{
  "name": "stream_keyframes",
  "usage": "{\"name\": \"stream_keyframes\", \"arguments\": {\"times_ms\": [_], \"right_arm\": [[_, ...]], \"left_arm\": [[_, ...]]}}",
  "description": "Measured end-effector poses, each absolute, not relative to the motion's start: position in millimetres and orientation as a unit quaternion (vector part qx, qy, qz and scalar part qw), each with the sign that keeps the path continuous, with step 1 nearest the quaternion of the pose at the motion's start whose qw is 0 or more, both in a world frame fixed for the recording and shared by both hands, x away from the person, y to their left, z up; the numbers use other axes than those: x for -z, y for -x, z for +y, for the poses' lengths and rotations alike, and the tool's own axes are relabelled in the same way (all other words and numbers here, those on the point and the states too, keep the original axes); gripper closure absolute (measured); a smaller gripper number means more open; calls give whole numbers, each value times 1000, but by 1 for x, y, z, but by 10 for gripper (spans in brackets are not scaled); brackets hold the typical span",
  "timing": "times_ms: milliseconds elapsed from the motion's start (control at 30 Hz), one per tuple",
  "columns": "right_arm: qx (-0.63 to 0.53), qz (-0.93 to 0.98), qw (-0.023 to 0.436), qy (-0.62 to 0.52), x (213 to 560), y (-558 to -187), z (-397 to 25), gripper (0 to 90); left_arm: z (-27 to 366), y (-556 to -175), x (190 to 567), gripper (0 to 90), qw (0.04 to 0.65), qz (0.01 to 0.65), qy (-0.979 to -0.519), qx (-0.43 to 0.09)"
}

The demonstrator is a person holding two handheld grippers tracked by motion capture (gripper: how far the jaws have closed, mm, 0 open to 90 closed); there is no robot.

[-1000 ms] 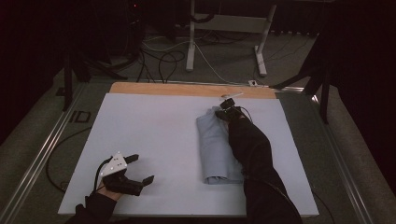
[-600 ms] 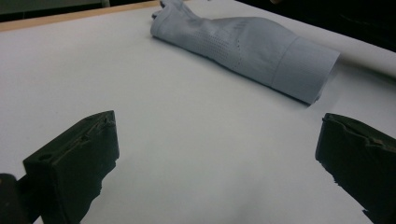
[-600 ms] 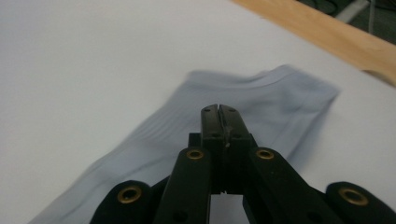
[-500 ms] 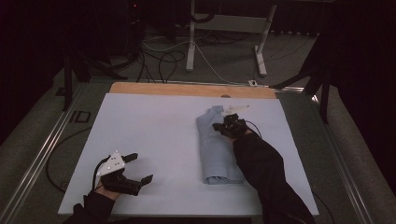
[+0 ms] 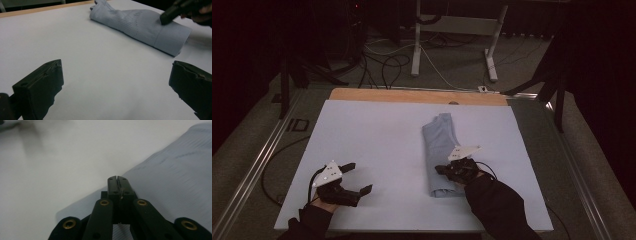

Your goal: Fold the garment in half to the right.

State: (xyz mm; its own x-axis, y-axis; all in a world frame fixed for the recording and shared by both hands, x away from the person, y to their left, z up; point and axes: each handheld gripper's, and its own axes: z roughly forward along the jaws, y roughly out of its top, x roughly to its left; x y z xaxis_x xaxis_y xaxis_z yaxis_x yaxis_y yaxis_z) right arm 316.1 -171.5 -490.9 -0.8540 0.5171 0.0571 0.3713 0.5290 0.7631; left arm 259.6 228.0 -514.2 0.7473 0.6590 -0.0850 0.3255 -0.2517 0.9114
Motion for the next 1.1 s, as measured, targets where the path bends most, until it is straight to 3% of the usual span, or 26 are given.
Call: {"name": "stream_keyframes", "arguments": {"times_ms": [400,1100], "right_arm": [[-399,878,53,-258,530,-300,-165,900],[-414,878,9,-239,530,-292,-159,900]], "left_arm": [[227,-260,514,1,523,316,-776,-154],[228,-259,512,1,525,317,-774,-154]]}}
